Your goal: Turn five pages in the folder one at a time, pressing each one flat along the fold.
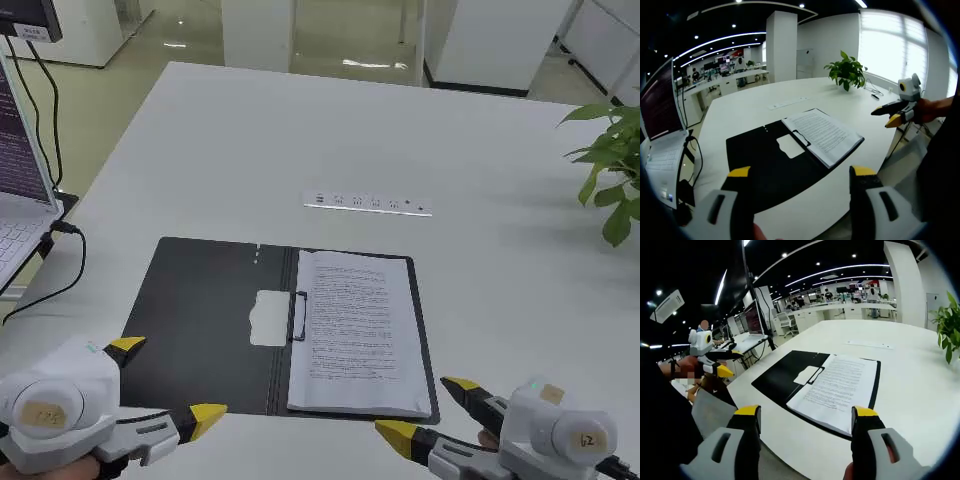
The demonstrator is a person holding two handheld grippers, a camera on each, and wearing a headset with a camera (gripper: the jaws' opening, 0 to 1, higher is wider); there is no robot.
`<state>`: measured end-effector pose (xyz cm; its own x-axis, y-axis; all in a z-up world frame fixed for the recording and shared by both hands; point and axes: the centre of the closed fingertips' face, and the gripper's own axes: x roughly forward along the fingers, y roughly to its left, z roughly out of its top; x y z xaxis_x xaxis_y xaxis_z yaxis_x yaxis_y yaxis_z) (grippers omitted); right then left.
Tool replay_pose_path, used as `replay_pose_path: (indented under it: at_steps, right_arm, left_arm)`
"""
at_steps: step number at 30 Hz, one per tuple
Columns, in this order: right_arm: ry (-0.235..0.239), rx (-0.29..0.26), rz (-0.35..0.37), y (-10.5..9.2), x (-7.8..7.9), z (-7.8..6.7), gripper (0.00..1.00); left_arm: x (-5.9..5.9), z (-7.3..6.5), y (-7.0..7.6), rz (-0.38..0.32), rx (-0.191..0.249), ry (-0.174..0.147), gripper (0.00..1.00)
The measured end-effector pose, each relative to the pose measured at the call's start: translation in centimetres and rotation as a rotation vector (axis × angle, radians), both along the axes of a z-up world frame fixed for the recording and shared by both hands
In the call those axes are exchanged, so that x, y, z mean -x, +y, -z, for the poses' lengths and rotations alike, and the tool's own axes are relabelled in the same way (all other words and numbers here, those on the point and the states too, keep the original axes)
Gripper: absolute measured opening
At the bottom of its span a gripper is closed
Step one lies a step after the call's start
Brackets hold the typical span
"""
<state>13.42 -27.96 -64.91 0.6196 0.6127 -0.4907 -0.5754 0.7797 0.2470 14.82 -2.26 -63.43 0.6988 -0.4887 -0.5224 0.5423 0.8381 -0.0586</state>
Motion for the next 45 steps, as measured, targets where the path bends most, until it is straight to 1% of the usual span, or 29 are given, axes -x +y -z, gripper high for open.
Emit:
replay_pose_path:
  at_steps: [16,21,24,37,45]
  right_arm:
    - [0.010,-0.008,0.012,-0.19,0.24,0.08,0.73]
    - [0.015,-0.008,0.013,-0.24,0.30,0.17,0.73]
    - [0.016,-0.010,0.016,-0.31,0.30,0.21,0.72]
    - [0.017,-0.015,0.028,-0.71,0.27,0.13,0.72]
    - [0.019,-0.015,0.035,-0.92,0.28,0.21,0.72]
  left_arm:
    - [0.07,-0.07,-0.18,0.016,-0.003,0.006,0.77]
    - [0.05,-0.08,-0.29,0.015,0.010,0.008,0.76]
    - [0.11,0.08,-0.33,0.017,0.002,0.011,0.76]
    - [0.07,0.02,-0.53,0.008,0.017,0.009,0.76]
    - [-0.12,0.09,-0.37,0.006,0.016,0.007,0.76]
